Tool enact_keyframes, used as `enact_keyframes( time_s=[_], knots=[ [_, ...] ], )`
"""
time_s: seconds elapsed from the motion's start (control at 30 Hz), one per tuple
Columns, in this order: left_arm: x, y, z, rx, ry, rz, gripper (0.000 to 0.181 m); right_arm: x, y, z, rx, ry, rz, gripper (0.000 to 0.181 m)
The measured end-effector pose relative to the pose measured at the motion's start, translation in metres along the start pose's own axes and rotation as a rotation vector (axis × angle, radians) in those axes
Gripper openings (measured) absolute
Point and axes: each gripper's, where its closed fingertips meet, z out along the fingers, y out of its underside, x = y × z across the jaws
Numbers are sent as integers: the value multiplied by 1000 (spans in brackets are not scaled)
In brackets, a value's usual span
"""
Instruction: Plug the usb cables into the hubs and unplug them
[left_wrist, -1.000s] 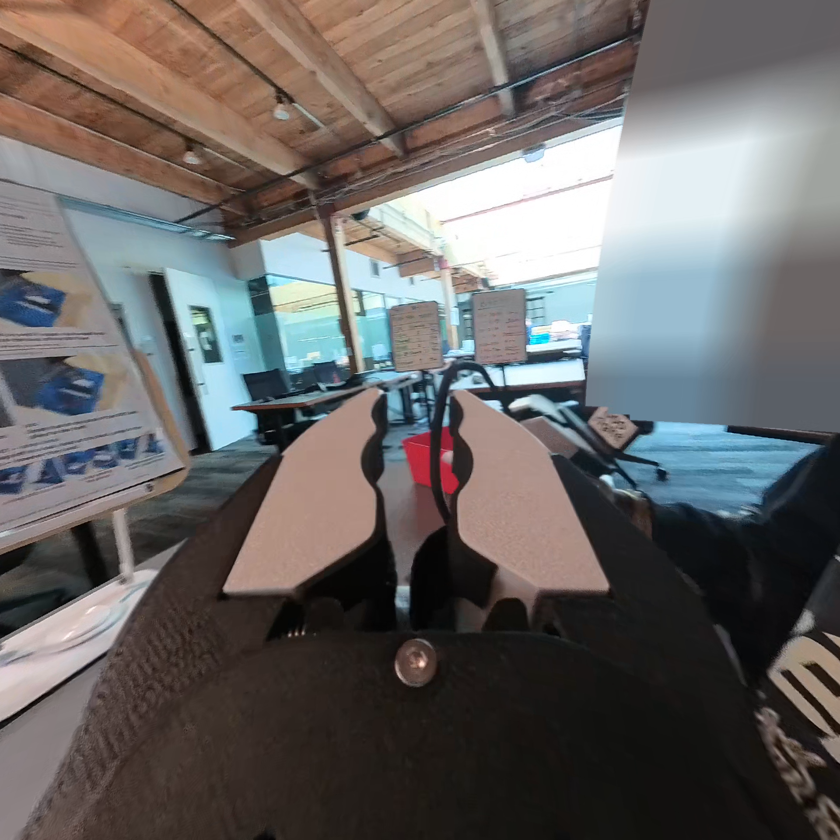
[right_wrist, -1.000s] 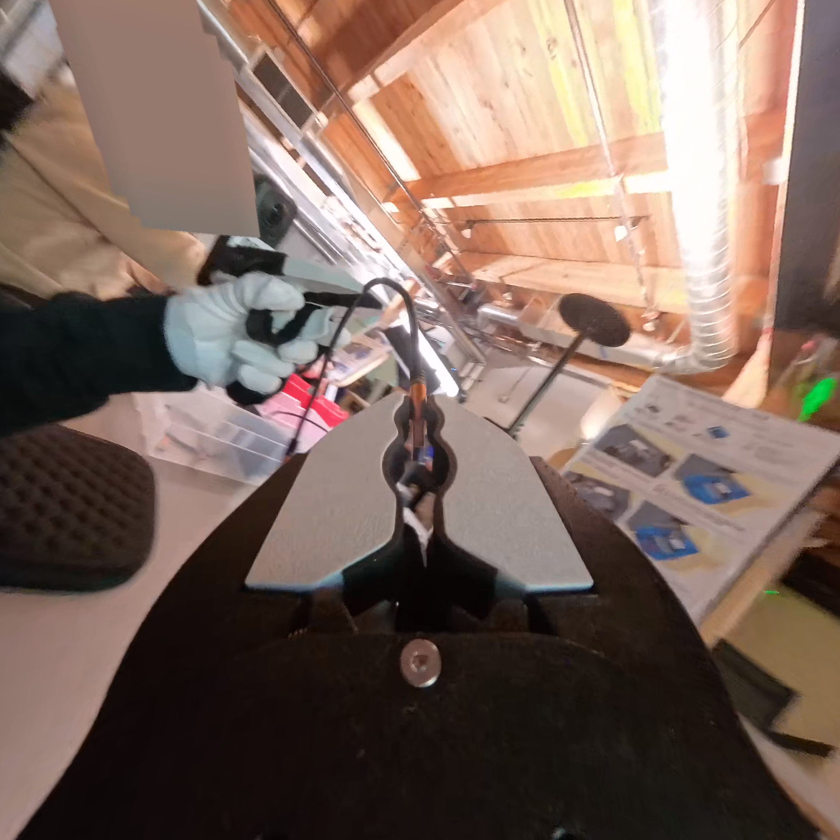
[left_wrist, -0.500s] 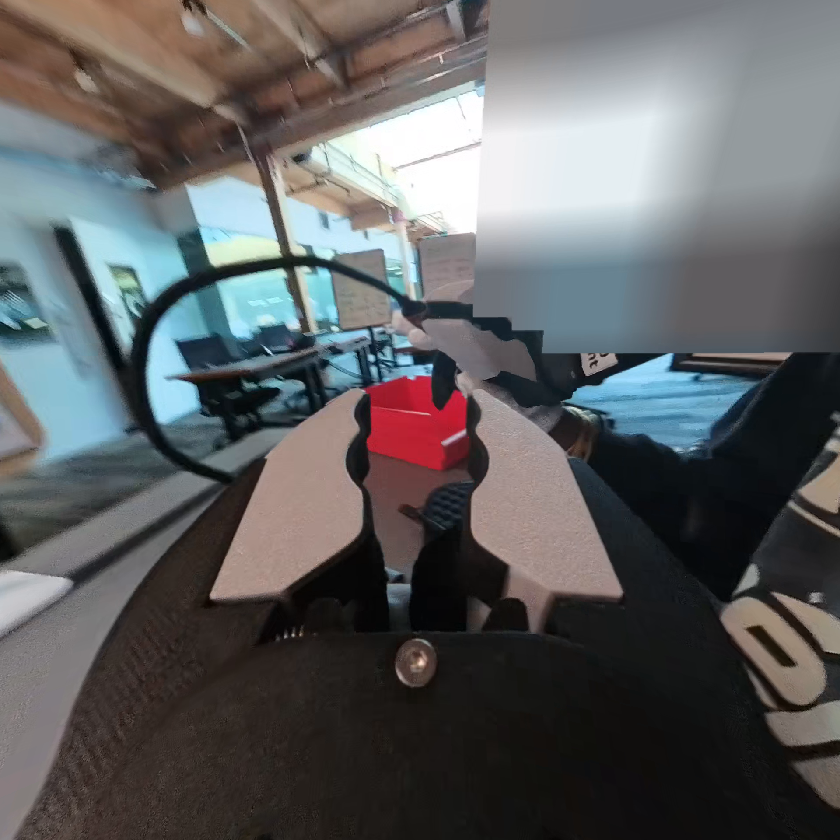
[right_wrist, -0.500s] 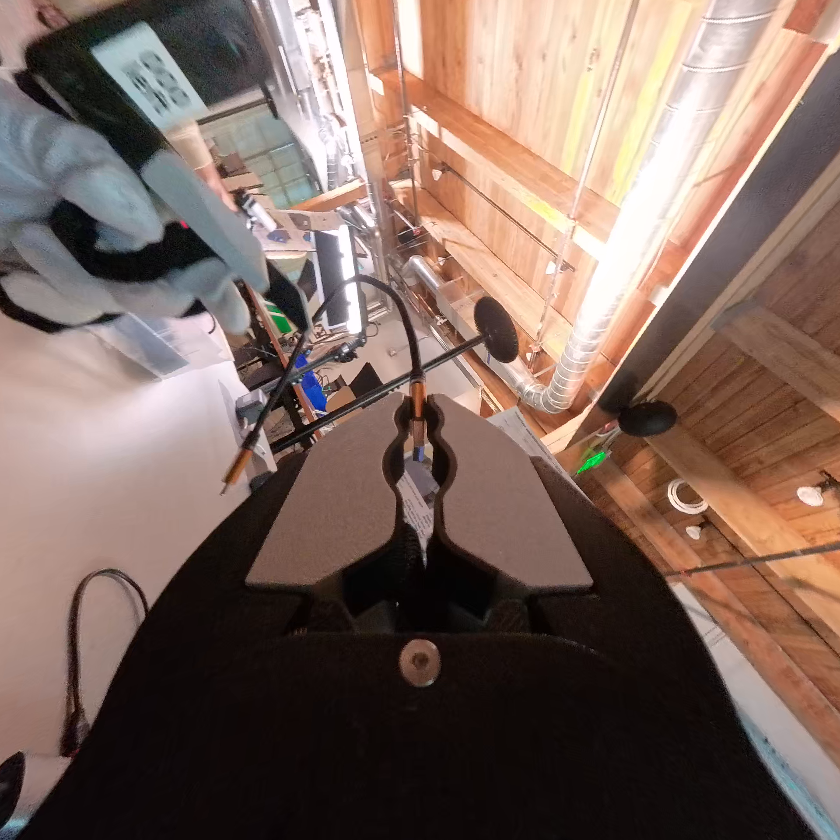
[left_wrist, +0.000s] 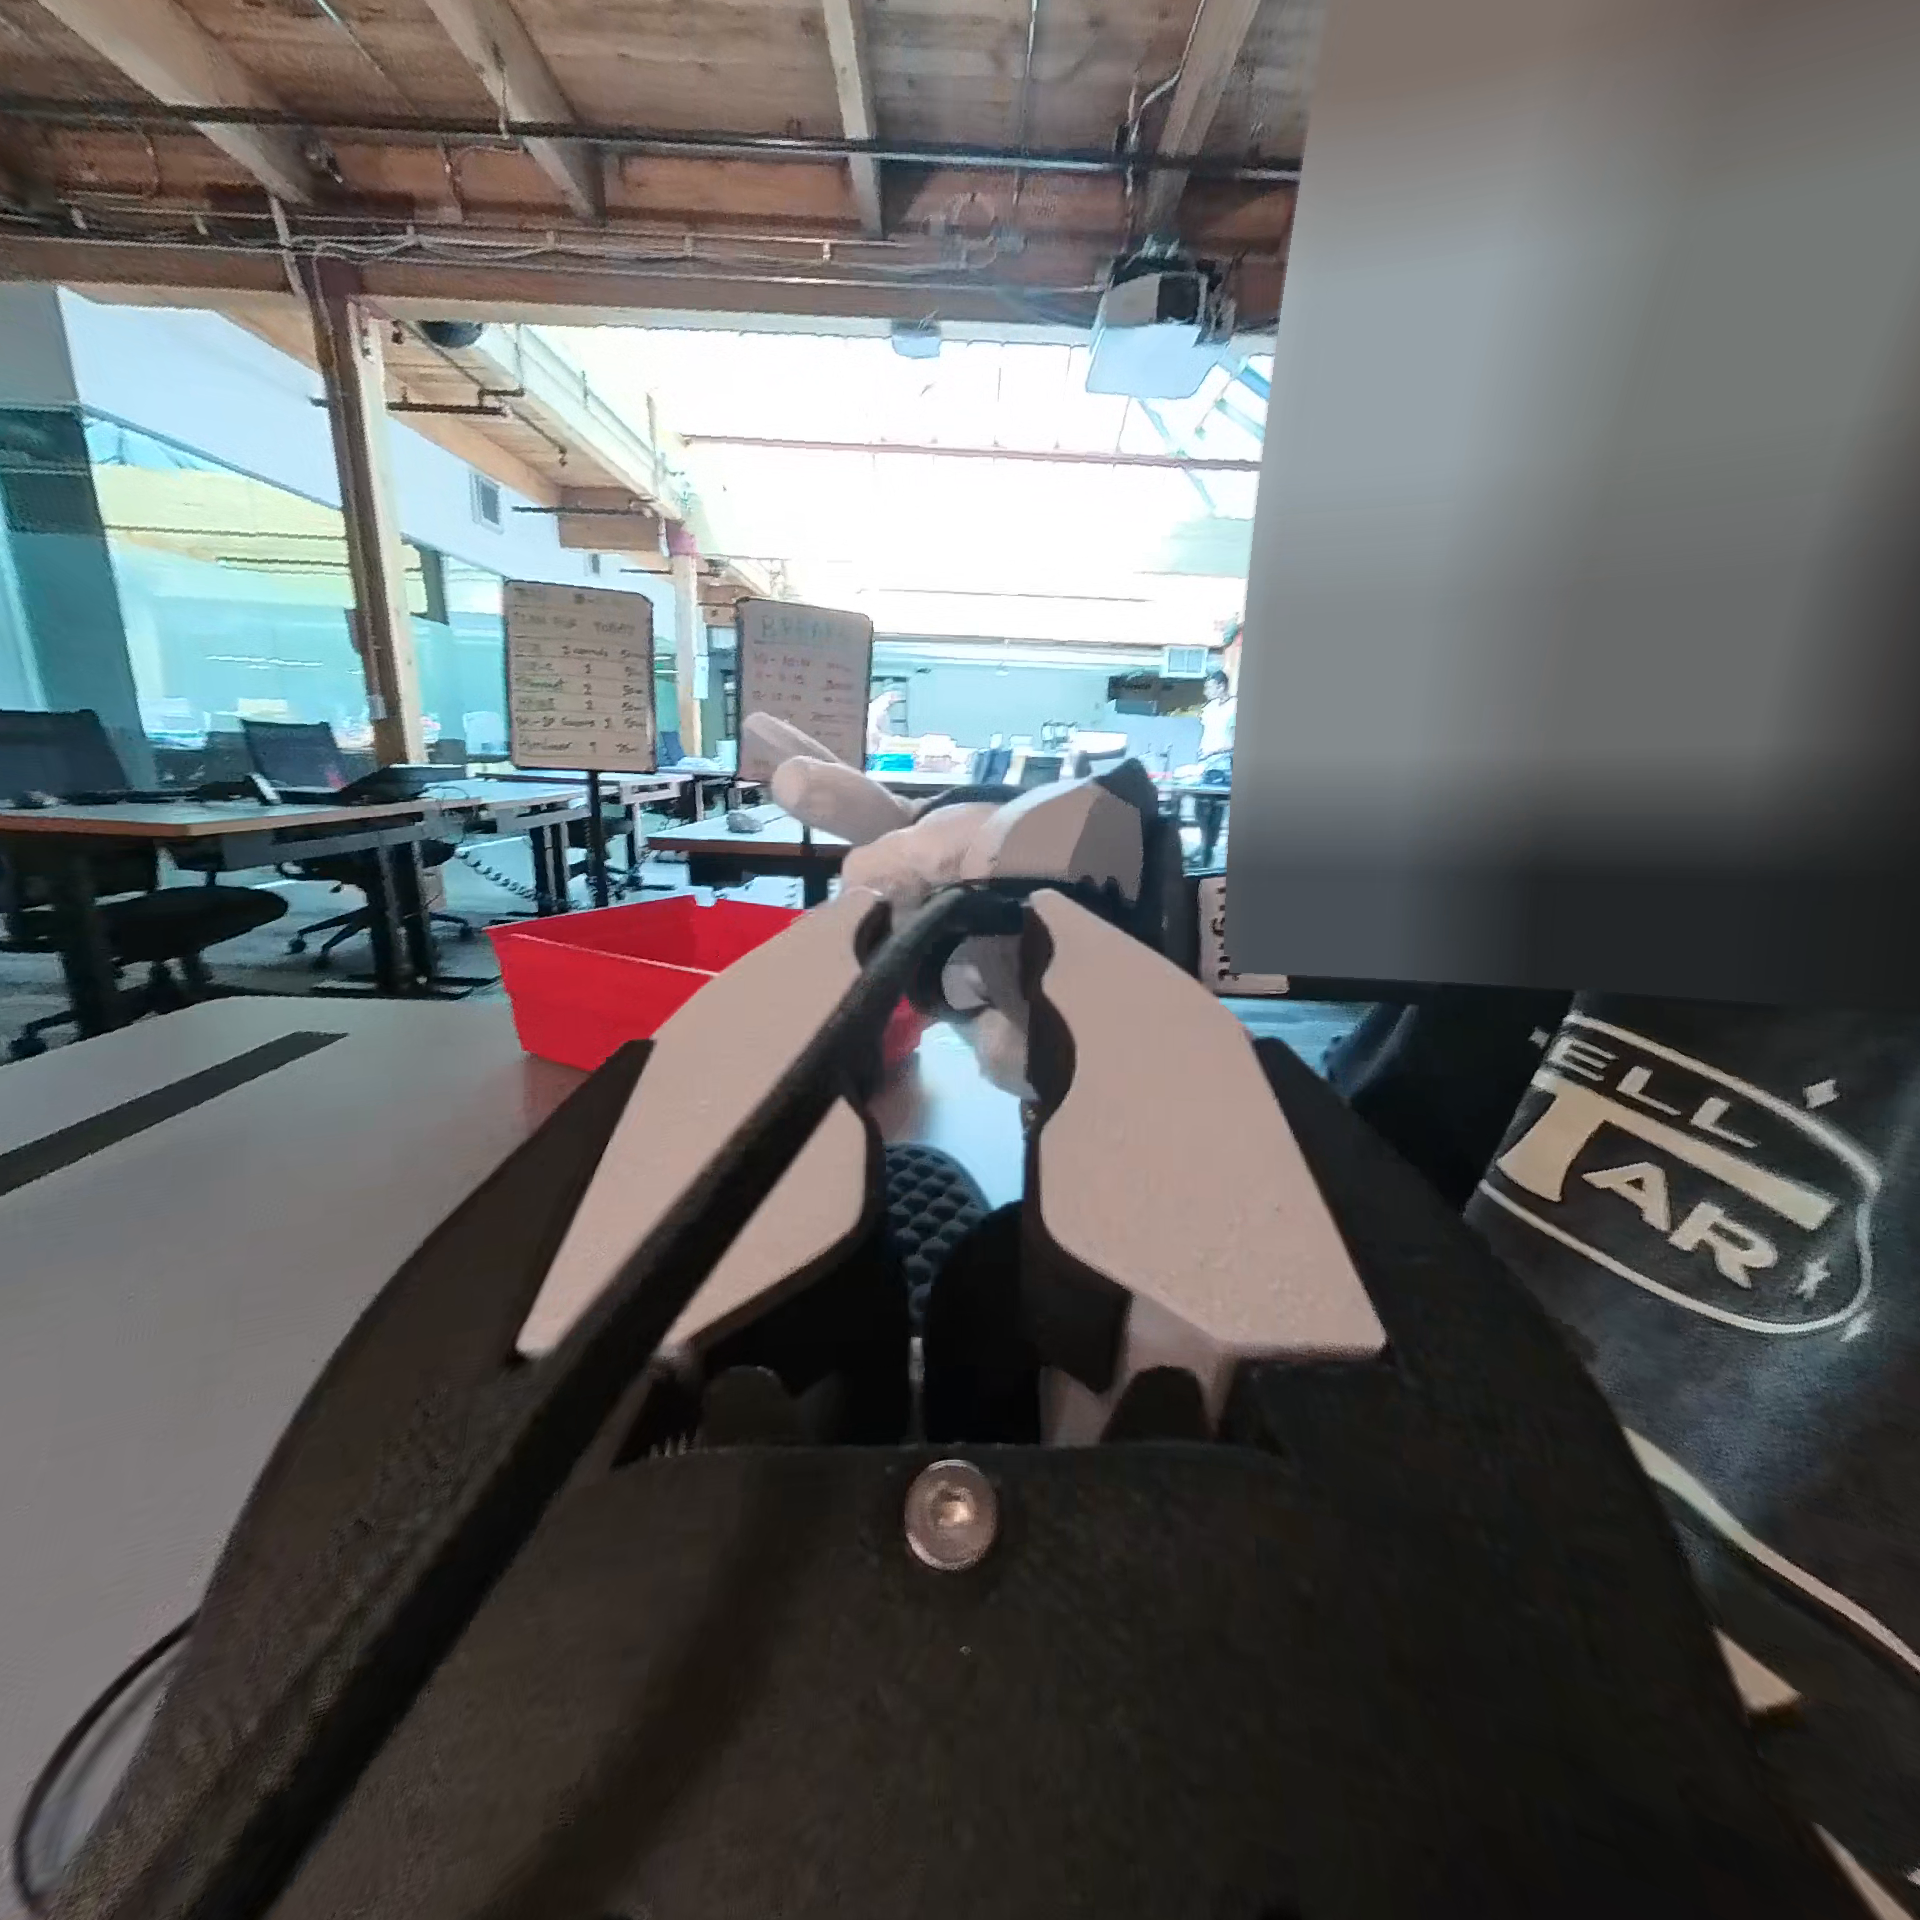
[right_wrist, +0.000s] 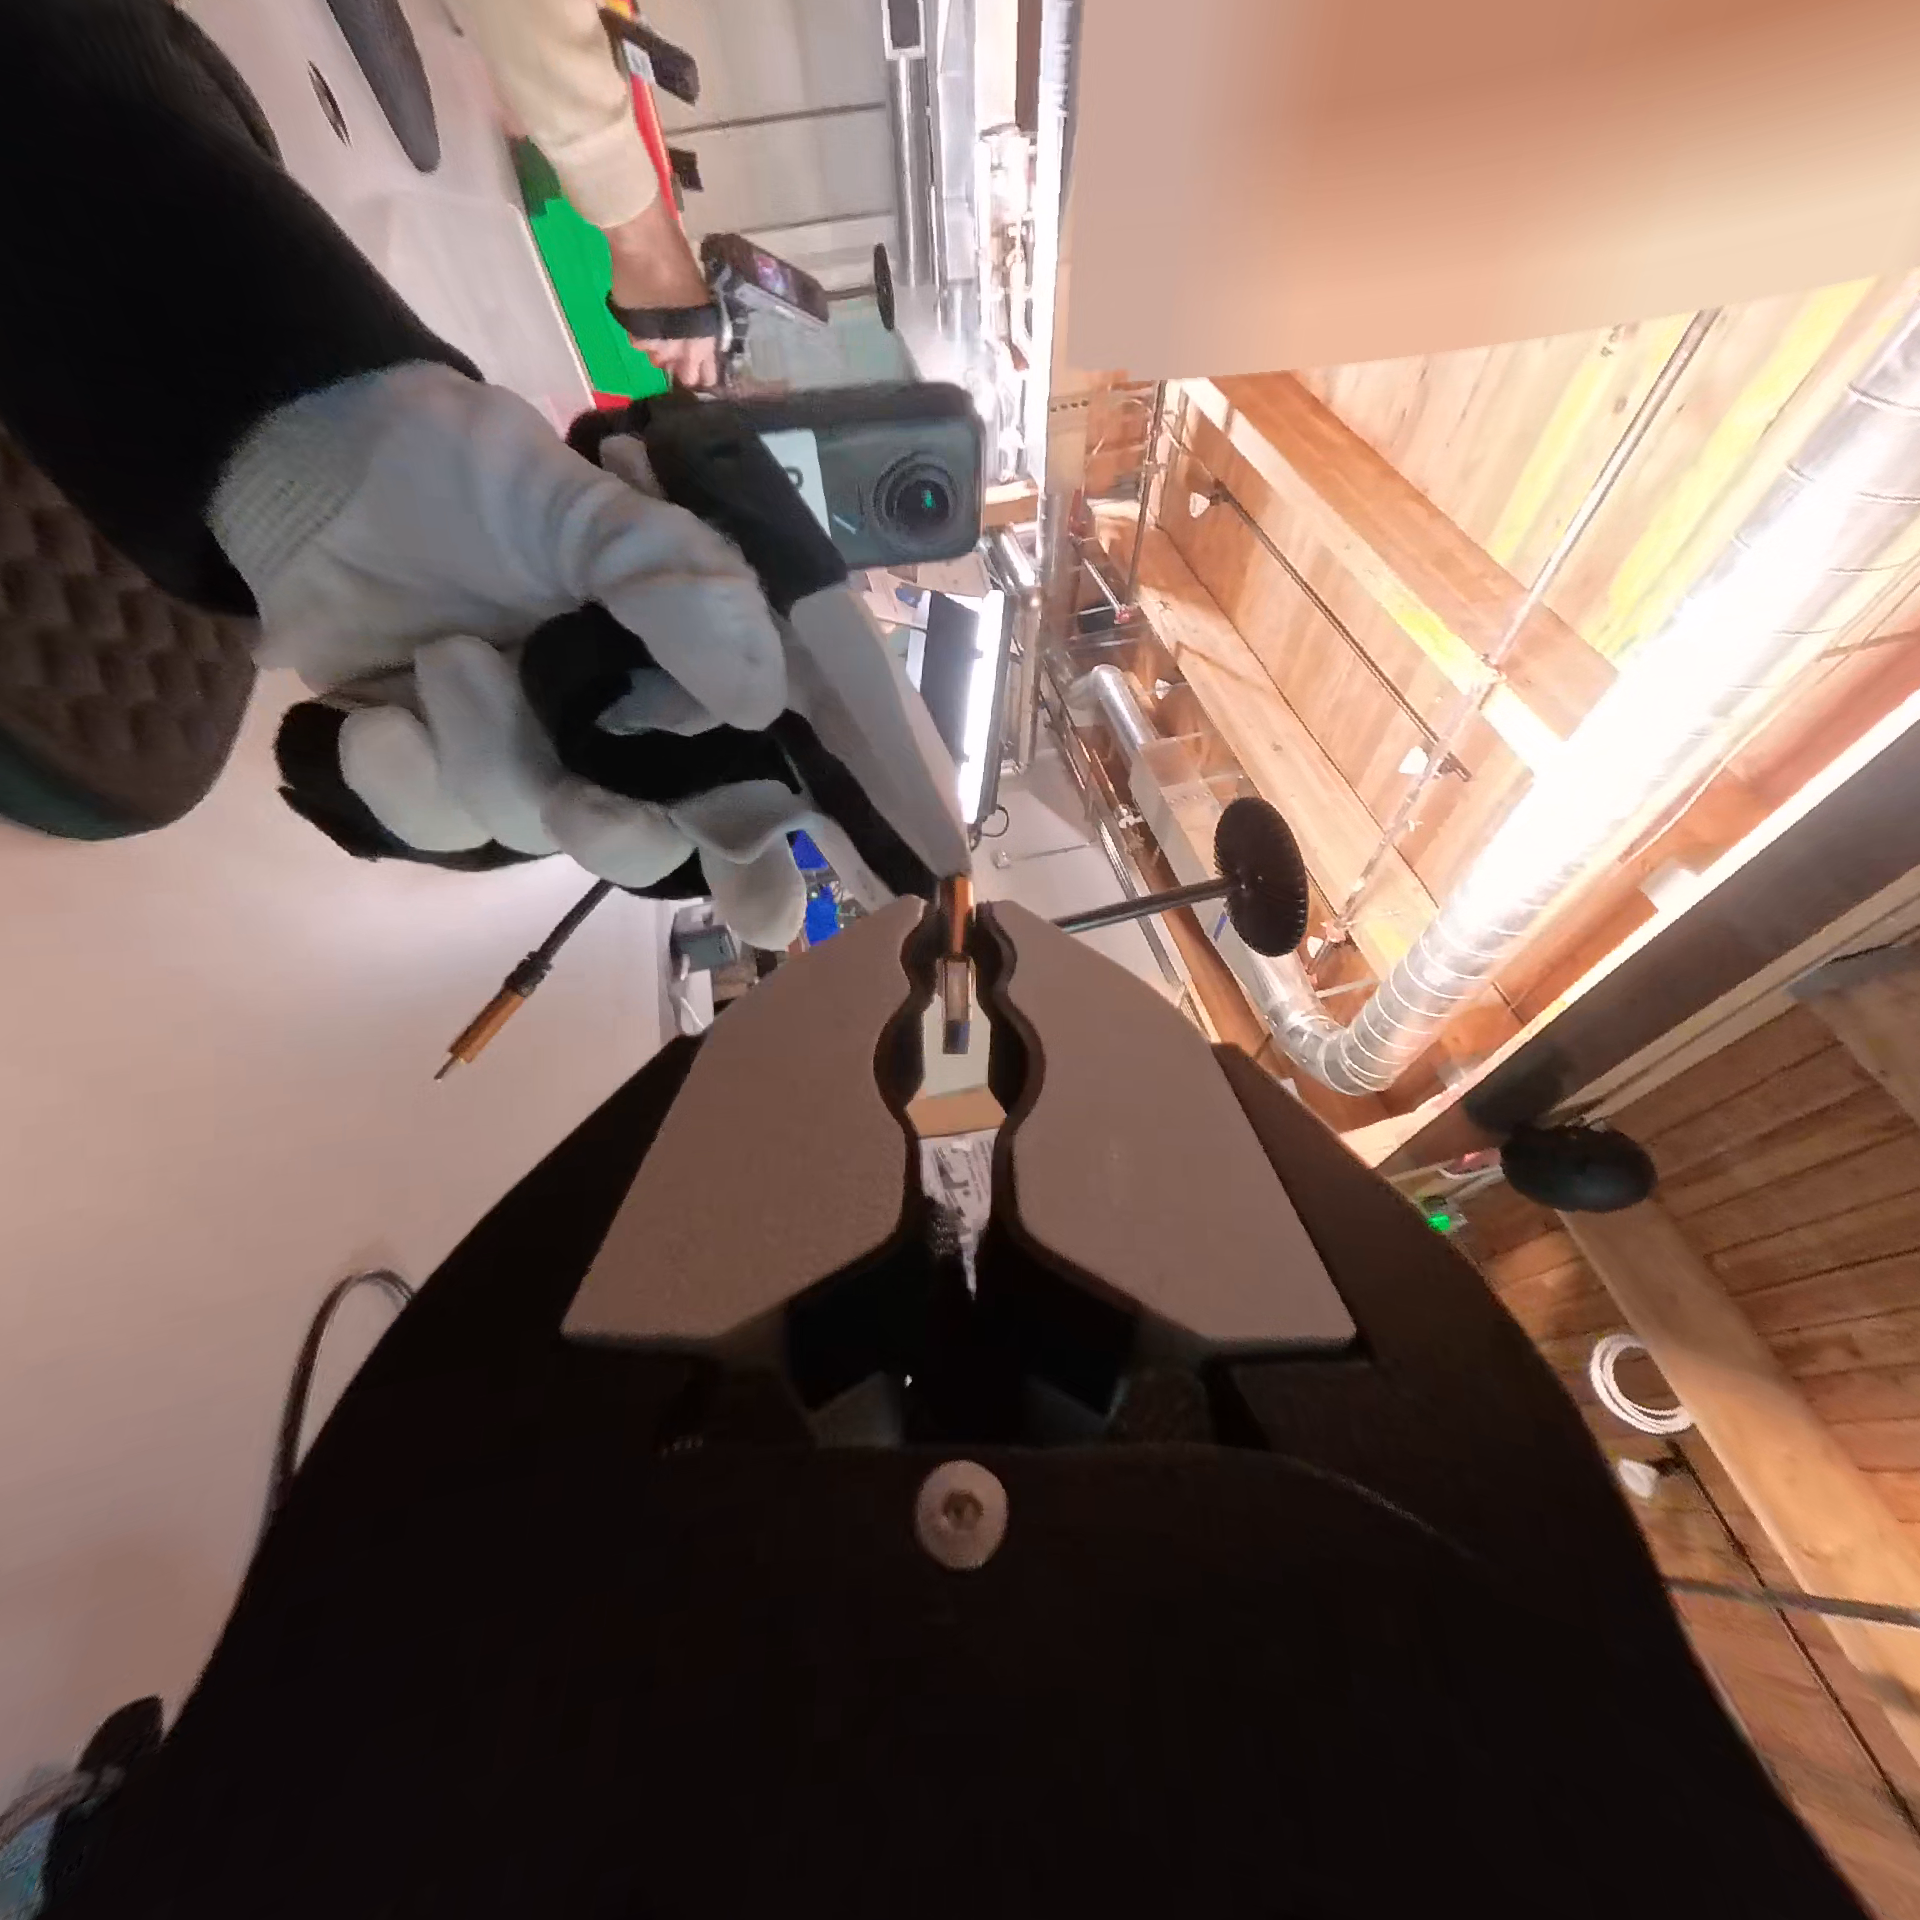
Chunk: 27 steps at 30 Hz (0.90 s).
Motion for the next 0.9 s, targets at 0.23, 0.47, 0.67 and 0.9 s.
enact_keyframes(
  time_s=[0.23,0.47,0.67,0.9],
  knots=[
    [8,-6,-4,72,97,-80,15,7,-8,-2,69,24,118,12],
    [7,-19,-15,217,203,-259,14,22,-11,-11,194,20,383,25],
    [11,-9,-9,165,224,-254,14,8,-10,-7,152,-29,301,22],
    [15,-3,-7,97,227,-222,15,0,-11,-10,139,-88,200,5]
  ],
)
